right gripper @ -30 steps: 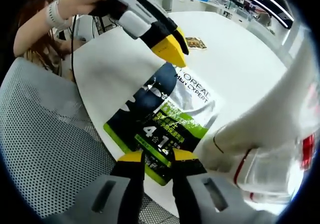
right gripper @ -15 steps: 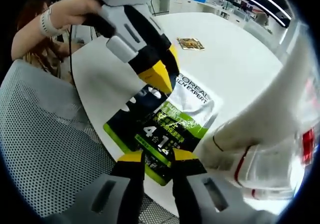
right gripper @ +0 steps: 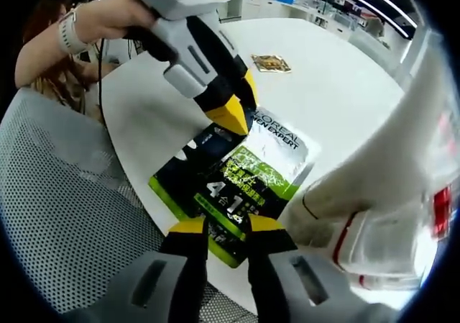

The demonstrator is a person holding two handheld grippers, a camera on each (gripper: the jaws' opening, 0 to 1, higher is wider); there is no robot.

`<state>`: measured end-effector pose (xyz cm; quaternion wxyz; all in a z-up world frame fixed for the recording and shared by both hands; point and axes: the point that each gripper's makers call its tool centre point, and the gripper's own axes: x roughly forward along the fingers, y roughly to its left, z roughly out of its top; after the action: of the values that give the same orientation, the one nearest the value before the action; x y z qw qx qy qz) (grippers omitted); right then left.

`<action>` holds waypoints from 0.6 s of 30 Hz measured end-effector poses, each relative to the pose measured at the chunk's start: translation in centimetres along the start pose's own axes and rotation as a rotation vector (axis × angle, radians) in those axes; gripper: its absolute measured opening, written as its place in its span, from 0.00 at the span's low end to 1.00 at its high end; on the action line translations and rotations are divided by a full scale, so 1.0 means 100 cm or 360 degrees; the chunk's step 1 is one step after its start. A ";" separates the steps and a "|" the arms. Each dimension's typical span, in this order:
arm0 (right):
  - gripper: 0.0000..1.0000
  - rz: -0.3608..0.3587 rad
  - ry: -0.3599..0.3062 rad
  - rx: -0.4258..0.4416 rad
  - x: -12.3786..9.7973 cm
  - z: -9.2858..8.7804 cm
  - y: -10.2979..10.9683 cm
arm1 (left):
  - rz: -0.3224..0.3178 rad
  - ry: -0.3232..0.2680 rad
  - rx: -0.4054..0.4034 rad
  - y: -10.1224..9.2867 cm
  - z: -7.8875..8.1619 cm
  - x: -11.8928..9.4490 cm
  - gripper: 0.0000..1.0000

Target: Arrange the skincare products in the storage area until every visible bottle or jar stands upright without overlapping.

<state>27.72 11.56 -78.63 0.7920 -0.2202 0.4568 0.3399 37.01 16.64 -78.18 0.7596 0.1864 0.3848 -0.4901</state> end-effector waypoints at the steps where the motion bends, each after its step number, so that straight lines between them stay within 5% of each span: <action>1: 0.21 0.0002 0.0001 -0.0002 0.000 0.000 0.000 | 0.0000 -0.0004 -0.0005 0.000 0.000 0.000 0.21; 18: 0.21 -0.0009 0.0005 0.0022 0.000 0.000 -0.003 | 0.0031 -0.0101 -0.0039 0.005 0.008 -0.004 0.25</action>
<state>27.93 11.35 -78.66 0.7937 -0.2166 0.4597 0.3343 37.71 16.55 -77.42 0.7784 0.1651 0.3647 -0.4836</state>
